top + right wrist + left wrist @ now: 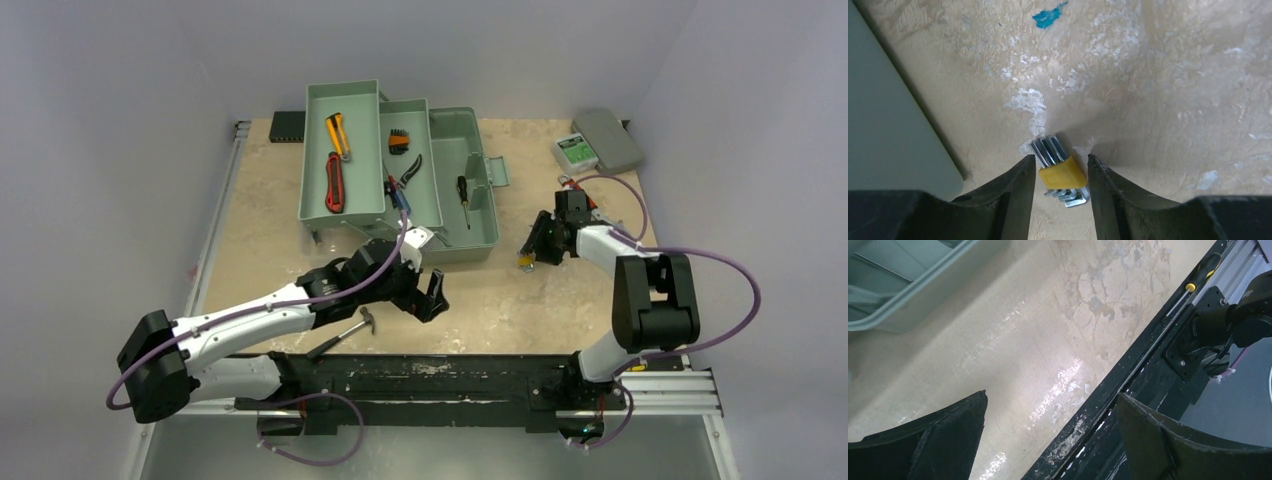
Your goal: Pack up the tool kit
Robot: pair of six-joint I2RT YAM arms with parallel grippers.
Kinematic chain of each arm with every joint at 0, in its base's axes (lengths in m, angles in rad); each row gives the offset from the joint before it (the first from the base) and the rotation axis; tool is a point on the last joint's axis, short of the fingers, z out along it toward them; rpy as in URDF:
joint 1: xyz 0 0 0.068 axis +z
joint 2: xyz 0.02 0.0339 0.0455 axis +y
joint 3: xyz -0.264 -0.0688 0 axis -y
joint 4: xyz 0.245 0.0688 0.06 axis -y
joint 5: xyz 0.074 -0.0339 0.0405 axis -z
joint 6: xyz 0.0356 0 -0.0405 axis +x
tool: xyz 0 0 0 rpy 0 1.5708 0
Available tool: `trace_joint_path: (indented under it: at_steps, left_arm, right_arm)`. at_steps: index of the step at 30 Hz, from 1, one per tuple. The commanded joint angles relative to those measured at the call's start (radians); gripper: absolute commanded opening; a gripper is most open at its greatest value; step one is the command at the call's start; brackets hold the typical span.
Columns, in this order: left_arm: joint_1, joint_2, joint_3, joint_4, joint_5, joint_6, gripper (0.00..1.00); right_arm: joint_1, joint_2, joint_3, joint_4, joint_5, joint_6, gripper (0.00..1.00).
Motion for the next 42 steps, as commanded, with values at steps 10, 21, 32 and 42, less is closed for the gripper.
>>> trace_joint_path:
  at_steps: [10, 21, 32, 42]
  left_arm:
    - [-0.023, 0.025, -0.025, 0.16, -0.016, -0.043, 0.96]
    - [-0.021, -0.169, 0.045, -0.051, -0.176, 0.038, 0.99]
    - [-0.021, -0.11, -0.004, -0.014, -0.14, -0.075, 0.99]
    - [-0.021, 0.018, -0.054, 0.113, -0.083, -0.21, 0.98]
  right_arm:
    - [0.144, 0.125, 0.134, -0.218, 0.295, -0.138, 0.52]
    - [0.209, 0.104, 0.061, -0.26, 0.281, -0.091, 0.36]
    - [0.375, -0.117, -0.1, -0.238, 0.136, 0.072, 0.33]
    - [0.385, -0.298, -0.153, -0.208, -0.028, 0.102, 0.52]
